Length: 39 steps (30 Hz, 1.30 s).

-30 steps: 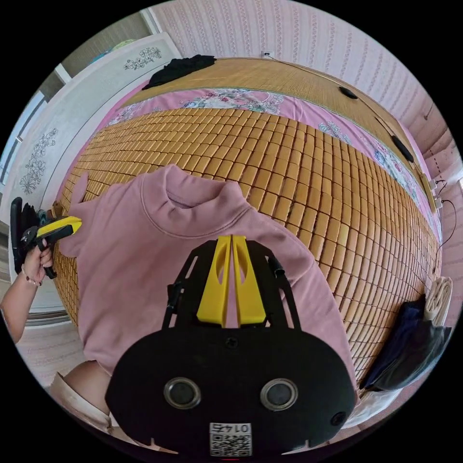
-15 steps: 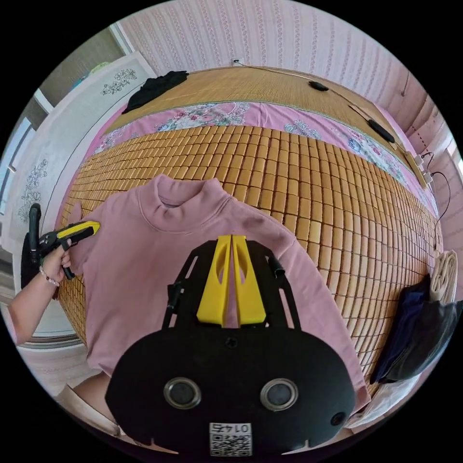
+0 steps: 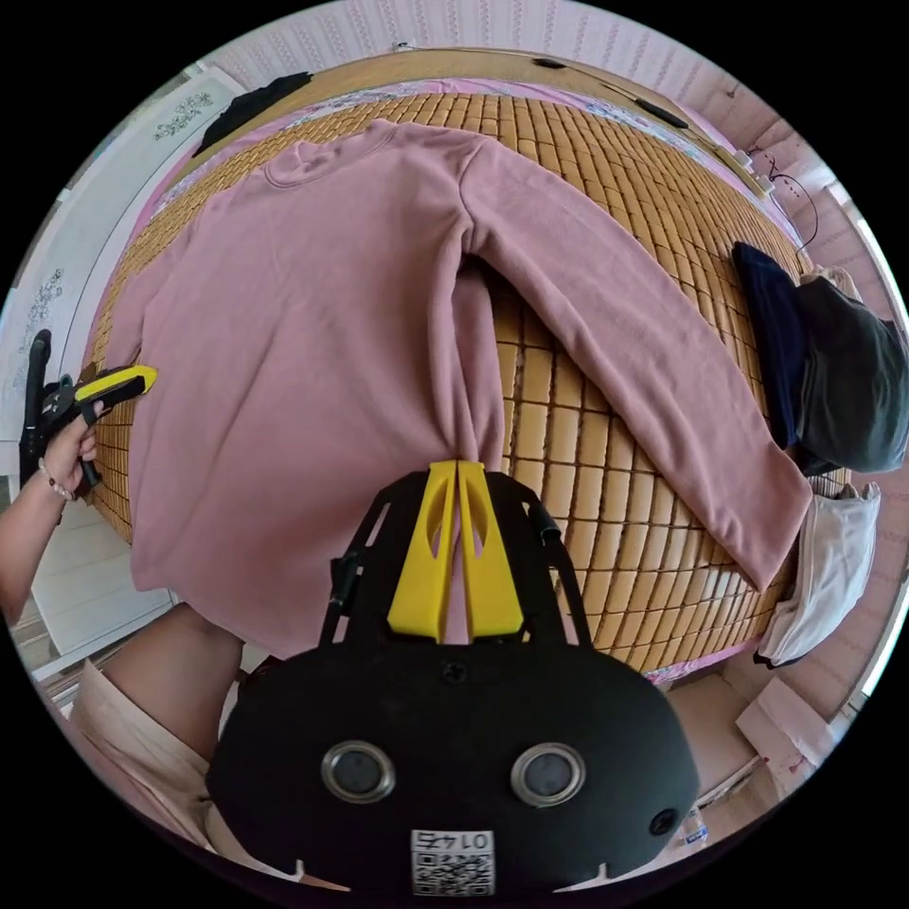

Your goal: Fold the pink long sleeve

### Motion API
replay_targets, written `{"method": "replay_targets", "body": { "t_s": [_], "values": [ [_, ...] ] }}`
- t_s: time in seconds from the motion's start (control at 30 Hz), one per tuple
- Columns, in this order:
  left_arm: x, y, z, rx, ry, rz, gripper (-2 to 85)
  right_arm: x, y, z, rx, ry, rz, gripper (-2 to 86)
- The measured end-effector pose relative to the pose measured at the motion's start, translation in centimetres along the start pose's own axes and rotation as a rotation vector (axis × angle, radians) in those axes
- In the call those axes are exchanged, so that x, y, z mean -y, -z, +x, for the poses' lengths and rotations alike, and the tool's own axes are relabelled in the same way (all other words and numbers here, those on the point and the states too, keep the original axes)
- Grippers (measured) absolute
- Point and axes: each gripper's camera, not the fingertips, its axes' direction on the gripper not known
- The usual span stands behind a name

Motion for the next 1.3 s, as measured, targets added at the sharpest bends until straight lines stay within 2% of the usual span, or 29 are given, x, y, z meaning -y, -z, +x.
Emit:
{"method": "replay_targets", "body": {
  "t_s": [0.17,0.3,0.4,0.53,0.6,0.7,0.77,0.83,0.97,1.03,1.07,1.13,1.17,1.2,1.23,1.3],
  "values": [
    [0.2,1.1,2.9,-0.009,-0.014,0.018,-1.0,-5.9,2.1,0.9,-0.014,-0.032,0.054,-0.4],
    [-0.9,0.3,9.0,-0.182,-0.153,-0.050,-1.0,-12.0,-0.8,1.6,0.045,-0.017,-0.136,-0.3],
    [-1.7,-3.2,11.5,-0.122,-0.148,-0.238,-1.0,-14.5,-2.1,2.7,-0.006,-0.012,-0.148,-0.4],
    [-2.4,-3.2,11.5,-0.139,-0.120,-0.185,-1.0,-16.7,-2.0,5.1,0.079,-0.065,-0.122,-0.5],
    [-1.4,-1.3,12.4,-0.135,-0.151,-0.123,-1.0,-17.8,-0.1,7.8,0.074,-0.132,-0.011,-0.4],
    [1.8,1.4,15.8,-0.176,-0.310,0.024,-0.9,-21.1,2.4,16.4,0.030,-0.465,0.177,0.6],
    [4.1,2.1,18.8,-0.200,-0.422,0.107,-0.8,-24.3,2.4,21.8,0.139,-0.670,0.293,5.5],
    [6.6,1.8,21.9,-0.233,-0.500,0.173,-0.6,-28.2,0.6,27.0,0.355,-0.900,0.422,10.7],
    [11.7,-0.6,28.1,-0.309,-0.563,0.236,0.5,-32.2,-2.1,30.1,0.518,-1.103,0.632,11.5],
    [12.9,-2.1,30.1,-0.309,-0.574,0.208,0.6,-34.0,-5.0,31.5,0.754,-1.241,0.797,11.2],
    [13.3,-3.2,31.2,-0.297,-0.583,0.183,0.6,-34.3,-5.9,31.8,0.820,-1.272,0.837,11.0],
    [13.6,-5.0,32.3,-0.232,-0.577,0.080,0.3,-35.0,-8.0,32.1,1.010,-1.316,0.992,4.5],
    [13.4,-5.5,32.5,-0.216,-0.576,0.068,0.0,-35.0,-7.4,31.9,1.010,-1.276,1.063,3.5],
    [13.0,-5.4,32.3,-0.217,-0.561,0.067,-0.2,-34.5,-5.1,31.2,0.959,-1.138,1.147,2.2],
    [12.9,-5.4,32.2,-0.220,-0.551,0.064,-0.3,-33.6,-2.0,30.1,0.831,-0.982,1.110,1.5],
    [12.0,-5.1,31.7,-0.233,-0.529,0.069,-0.6,-32.8,1.0,28.1,0.593,-0.898,0.993,0.9]
  ]
}}
